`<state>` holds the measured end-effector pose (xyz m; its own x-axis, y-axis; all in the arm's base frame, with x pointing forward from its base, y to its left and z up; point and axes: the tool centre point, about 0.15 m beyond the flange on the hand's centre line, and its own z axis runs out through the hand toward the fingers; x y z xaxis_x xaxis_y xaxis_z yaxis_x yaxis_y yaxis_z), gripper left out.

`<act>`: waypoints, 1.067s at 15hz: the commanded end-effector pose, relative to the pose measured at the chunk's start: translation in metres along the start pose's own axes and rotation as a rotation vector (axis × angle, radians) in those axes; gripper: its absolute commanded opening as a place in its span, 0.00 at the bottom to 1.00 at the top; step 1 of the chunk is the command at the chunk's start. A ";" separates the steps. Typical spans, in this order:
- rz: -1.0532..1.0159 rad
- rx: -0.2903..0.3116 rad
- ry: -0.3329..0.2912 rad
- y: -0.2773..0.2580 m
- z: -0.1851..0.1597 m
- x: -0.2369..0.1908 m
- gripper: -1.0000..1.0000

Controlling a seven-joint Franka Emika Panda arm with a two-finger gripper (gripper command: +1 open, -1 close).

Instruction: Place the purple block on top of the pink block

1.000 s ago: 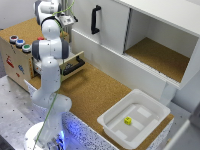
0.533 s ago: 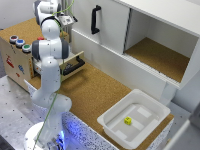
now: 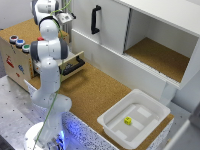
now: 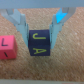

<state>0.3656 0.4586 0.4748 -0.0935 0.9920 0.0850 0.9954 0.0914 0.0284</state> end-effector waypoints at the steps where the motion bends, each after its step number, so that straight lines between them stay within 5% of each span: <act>1: -0.130 0.010 -0.076 -0.045 -0.032 0.034 0.00; 16: -0.078 0.083 -0.061 -0.063 0.004 0.027 0.00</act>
